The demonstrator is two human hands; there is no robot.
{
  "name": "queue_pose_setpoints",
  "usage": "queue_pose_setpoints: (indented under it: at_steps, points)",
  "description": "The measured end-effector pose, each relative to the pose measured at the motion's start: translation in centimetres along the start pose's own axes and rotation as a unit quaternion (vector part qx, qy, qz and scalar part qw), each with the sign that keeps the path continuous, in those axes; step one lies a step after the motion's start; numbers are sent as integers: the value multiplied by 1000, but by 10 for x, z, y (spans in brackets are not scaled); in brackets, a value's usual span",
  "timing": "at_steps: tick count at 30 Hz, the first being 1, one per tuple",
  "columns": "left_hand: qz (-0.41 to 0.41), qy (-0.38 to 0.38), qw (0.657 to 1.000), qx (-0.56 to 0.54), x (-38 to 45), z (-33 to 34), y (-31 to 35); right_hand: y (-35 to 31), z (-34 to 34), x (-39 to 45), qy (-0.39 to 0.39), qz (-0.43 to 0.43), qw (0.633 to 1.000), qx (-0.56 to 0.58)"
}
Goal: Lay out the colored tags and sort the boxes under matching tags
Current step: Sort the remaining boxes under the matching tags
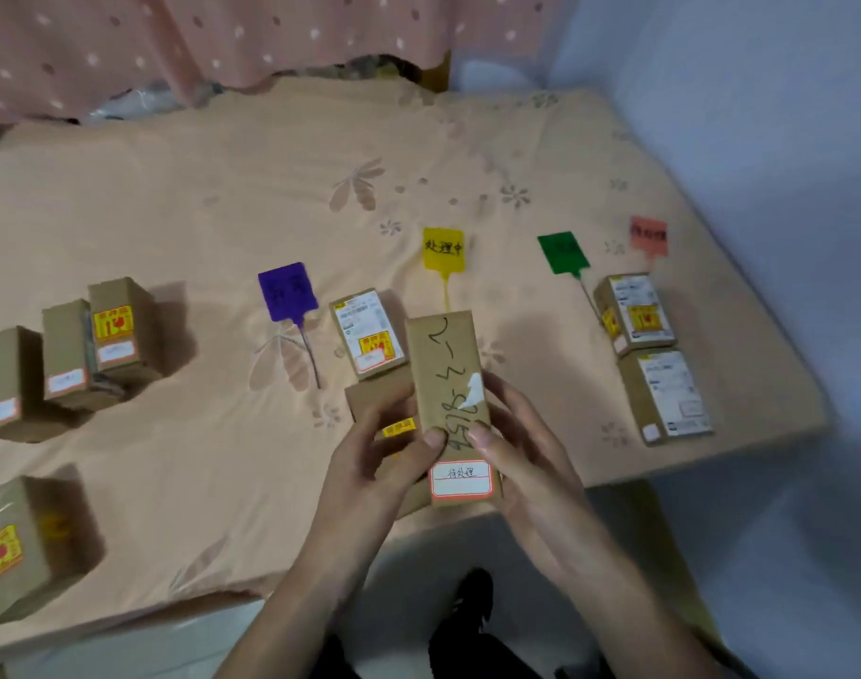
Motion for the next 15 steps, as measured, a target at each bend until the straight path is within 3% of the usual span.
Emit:
queue_pose_setpoints:
  at_steps: [6, 15]
  points:
    - [-38, -11, 999, -10, 9, 68, -10, -21, -63, 0, 16, 17, 1000, 20]
    - [-54, -39, 998, -13, 37, 92, -14, -35, -86, 8, 61, 25, 998, -10]
Point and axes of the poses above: each hand's wrist, its own x-axis towards the middle knuckle, its own z-axis out of the palm, y = z × x, the point moved 3 cm from there along x, towards the middle knuckle, and after that the axes turned 1 degree about y, right-handed, at the moved point
